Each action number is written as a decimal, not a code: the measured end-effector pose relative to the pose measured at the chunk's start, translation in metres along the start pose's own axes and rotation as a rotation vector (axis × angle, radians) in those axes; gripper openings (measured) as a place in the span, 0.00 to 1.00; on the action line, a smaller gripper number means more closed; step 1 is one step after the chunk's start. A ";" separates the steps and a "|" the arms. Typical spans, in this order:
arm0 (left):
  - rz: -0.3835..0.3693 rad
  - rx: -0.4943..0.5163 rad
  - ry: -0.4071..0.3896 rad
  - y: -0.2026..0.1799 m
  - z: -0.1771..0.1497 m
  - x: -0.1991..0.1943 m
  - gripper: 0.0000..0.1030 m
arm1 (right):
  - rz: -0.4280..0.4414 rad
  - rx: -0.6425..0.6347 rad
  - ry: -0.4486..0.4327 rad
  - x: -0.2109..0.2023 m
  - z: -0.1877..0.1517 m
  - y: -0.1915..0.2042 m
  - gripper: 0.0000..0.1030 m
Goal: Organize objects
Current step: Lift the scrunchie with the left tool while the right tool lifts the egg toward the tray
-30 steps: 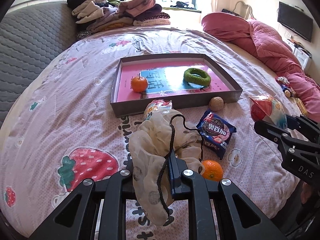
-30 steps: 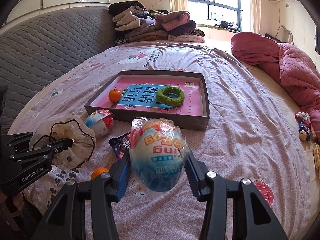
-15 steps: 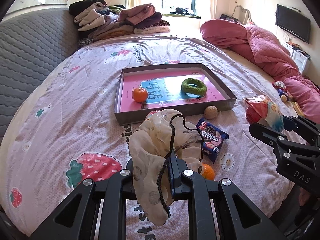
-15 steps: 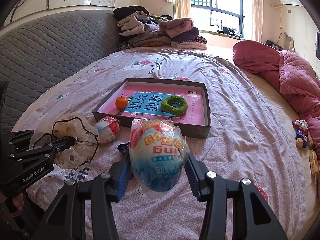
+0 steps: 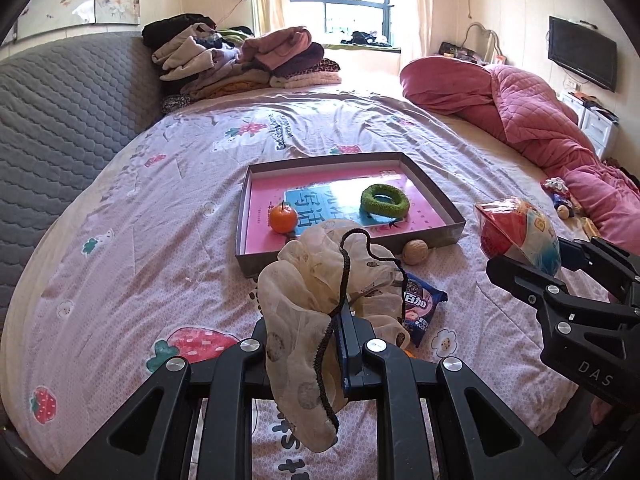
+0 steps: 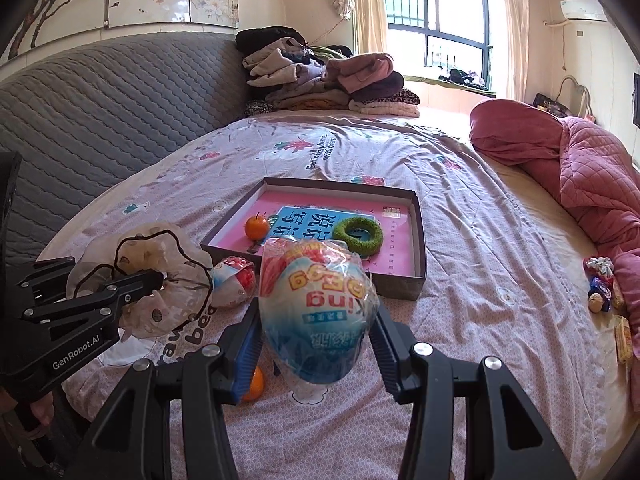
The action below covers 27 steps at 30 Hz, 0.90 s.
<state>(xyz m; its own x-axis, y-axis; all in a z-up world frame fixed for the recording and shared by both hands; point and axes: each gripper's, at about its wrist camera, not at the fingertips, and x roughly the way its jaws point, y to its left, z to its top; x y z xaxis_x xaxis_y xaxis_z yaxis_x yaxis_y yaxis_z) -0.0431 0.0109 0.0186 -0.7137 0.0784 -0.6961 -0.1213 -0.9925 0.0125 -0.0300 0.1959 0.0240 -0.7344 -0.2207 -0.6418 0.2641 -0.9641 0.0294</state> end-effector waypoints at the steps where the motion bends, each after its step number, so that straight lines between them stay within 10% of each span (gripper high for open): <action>1: 0.001 0.000 -0.001 -0.001 0.001 0.000 0.18 | 0.001 0.001 -0.001 -0.001 0.001 0.000 0.49; 27: -0.009 0.035 -0.043 -0.016 0.041 0.017 0.18 | -0.014 -0.009 -0.019 0.010 0.027 -0.010 0.49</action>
<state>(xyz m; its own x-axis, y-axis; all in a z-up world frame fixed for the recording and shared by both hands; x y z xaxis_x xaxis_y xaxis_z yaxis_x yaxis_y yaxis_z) -0.0814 0.0316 0.0357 -0.7414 0.0925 -0.6647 -0.1520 -0.9879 0.0321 -0.0568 0.1988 0.0380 -0.7498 -0.2099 -0.6276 0.2588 -0.9658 0.0138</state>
